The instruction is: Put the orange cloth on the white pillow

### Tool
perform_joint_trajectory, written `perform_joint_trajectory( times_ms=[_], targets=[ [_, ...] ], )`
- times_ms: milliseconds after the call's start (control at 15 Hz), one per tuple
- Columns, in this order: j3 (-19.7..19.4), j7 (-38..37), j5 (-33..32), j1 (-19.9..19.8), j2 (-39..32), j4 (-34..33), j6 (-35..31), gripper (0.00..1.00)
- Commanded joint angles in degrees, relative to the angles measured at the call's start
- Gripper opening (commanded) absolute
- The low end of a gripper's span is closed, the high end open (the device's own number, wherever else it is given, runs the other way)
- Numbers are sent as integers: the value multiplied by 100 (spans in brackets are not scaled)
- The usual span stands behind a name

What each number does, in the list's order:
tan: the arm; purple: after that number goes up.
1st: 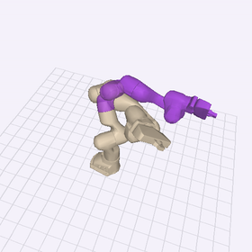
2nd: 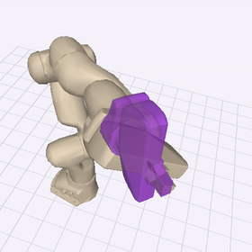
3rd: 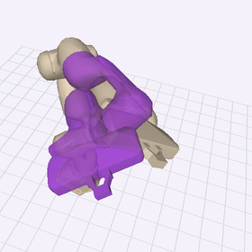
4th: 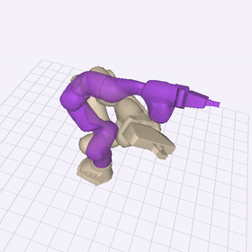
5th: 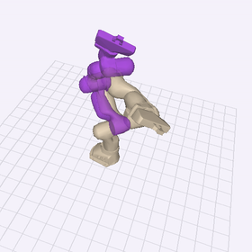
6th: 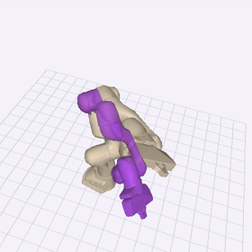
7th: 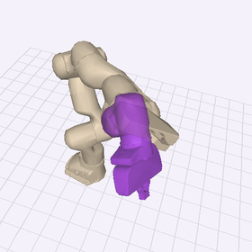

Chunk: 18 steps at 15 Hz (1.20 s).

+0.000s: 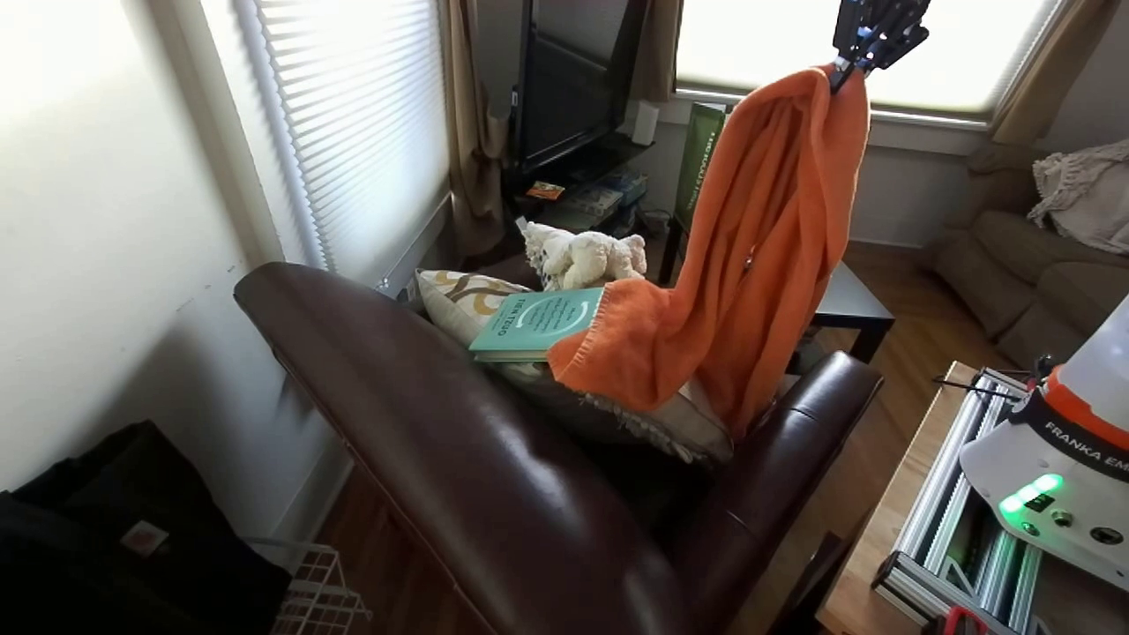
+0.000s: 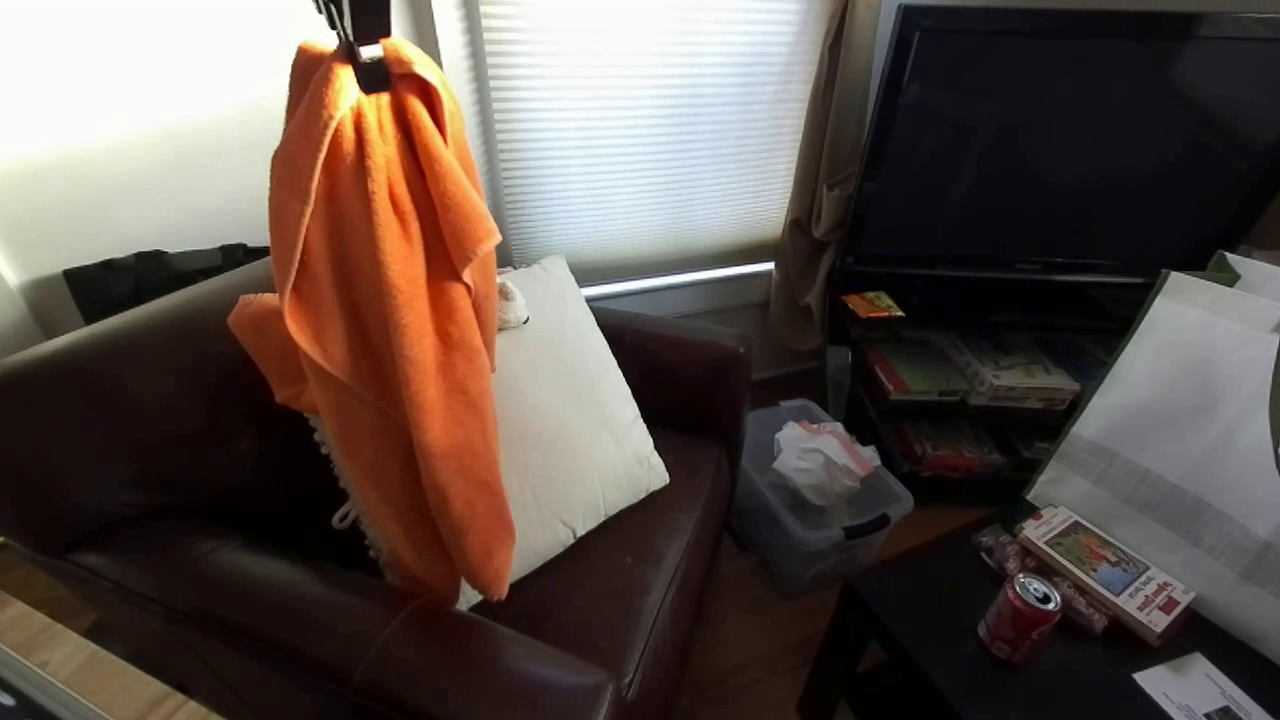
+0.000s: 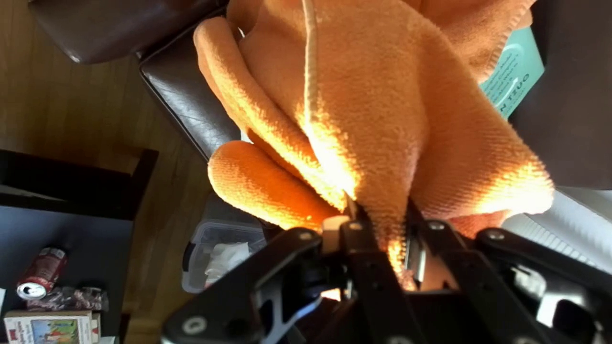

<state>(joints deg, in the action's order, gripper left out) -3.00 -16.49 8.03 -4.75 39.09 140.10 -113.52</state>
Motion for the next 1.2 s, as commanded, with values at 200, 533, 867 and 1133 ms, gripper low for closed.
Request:
perform_joint_trajectory(
  times_ms=[200,533,867,1133],
  targets=[
    [74,208,-107,-212,-805,971,-1448,5],
    [15,-4,-40,-263,-1396,1055,-1428,48],
    [211,-466,-334,-345,-641,197,656,86],
    [281,-295,-247,-281,-552,-186,962,92]
  ],
)
